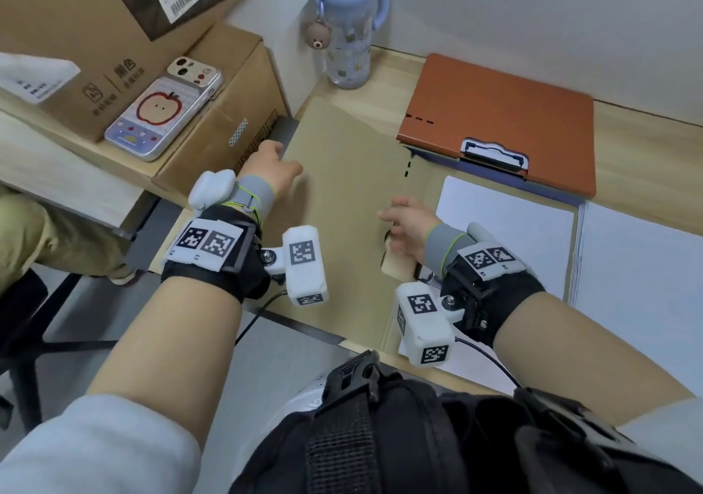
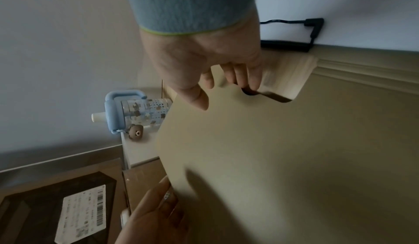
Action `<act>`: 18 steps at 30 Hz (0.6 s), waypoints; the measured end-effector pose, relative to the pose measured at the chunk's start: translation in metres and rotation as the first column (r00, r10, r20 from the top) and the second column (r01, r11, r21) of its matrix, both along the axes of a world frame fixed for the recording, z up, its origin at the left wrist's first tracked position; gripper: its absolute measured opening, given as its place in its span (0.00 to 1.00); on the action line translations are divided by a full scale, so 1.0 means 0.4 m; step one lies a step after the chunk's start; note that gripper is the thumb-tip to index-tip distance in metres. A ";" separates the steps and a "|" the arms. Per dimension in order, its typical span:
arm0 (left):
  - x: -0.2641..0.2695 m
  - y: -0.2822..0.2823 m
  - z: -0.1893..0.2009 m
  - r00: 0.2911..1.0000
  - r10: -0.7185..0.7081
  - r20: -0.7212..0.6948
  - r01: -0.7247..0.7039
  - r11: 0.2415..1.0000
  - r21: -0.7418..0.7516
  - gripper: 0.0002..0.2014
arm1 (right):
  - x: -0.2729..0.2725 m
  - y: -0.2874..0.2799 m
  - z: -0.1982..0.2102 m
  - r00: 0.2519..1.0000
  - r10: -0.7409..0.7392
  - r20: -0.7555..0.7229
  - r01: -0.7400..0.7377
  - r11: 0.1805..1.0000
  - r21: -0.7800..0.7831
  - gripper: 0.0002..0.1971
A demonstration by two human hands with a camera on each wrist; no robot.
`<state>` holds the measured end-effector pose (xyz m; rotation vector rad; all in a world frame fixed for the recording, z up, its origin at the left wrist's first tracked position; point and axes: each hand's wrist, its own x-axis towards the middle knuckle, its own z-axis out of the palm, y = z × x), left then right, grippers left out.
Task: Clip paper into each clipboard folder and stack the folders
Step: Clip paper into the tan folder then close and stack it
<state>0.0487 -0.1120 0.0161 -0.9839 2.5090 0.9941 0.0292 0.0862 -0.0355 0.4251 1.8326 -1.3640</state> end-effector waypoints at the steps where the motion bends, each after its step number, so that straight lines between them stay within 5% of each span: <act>1: -0.002 0.000 0.014 1.000 -0.019 -0.018 0.019 1.000 -0.006 0.24 | -0.003 0.003 0.004 1.000 -0.004 0.001 0.004 1.000 0.002 0.27; 5: -0.002 0.020 0.074 0.992 -0.094 -0.082 0.095 0.996 -0.001 0.18 | -0.004 0.012 0.026 1.000 -0.021 0.004 0.021 1.000 0.006 0.25; 10: -0.009 0.066 0.144 0.958 -0.130 -0.257 0.182 0.964 0.191 0.12 | -0.010 0.021 0.073 0.992 -0.055 -0.114 0.051 0.998 -0.041 0.24; 16: -0.011 0.166 0.199 0.922 -0.187 -0.339 0.325 0.850 0.414 0.09 | -0.016 0.050 0.198 0.959 -0.171 -0.227 0.105 0.955 -0.278 0.17; 18: -0.017 0.207 0.206 0.913 -0.192 -0.359 0.359 0.796 0.487 0.10 | -0.018 0.075 0.231 0.942 -0.202 -0.268 0.104 0.936 -0.338 0.23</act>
